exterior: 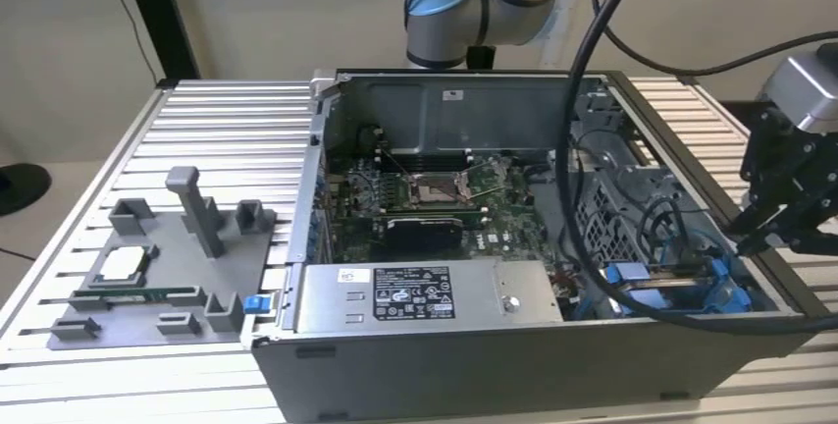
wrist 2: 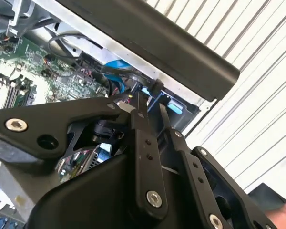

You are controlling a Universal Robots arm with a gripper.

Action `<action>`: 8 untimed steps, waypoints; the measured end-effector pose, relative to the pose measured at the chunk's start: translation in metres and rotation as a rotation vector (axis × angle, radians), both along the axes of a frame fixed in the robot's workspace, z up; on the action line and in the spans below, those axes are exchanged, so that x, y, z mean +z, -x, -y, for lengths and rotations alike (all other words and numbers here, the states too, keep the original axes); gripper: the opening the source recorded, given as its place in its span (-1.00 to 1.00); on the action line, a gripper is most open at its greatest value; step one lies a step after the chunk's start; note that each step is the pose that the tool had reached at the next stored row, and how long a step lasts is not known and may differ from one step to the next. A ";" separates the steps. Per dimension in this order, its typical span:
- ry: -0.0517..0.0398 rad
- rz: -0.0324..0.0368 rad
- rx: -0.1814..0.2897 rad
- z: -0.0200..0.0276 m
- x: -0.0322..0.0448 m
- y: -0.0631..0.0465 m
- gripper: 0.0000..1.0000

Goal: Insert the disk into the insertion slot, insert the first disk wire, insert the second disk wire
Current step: 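Insert the second disk wire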

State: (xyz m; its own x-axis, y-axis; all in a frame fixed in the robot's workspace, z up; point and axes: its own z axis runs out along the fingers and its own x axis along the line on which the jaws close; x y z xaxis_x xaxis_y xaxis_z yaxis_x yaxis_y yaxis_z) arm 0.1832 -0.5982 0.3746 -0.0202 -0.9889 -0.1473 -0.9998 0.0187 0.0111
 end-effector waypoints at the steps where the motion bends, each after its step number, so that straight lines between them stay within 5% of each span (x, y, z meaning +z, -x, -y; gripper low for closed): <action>1: -0.0016 -0.0007 0.000 0.0024 0.0000 0.000 -1.00; 4: -0.0039 -0.0021 0.000 0.0093 -0.0006 -0.002 -1.00; 8: -0.0041 -0.0021 0.000 0.0111 -0.0017 -0.004 -1.00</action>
State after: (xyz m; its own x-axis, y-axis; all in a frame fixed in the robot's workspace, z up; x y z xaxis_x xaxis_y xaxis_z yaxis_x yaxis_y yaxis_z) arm 0.1870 -0.6093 0.3730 -0.0205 -0.9883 -0.1513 -0.9997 0.0187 0.0133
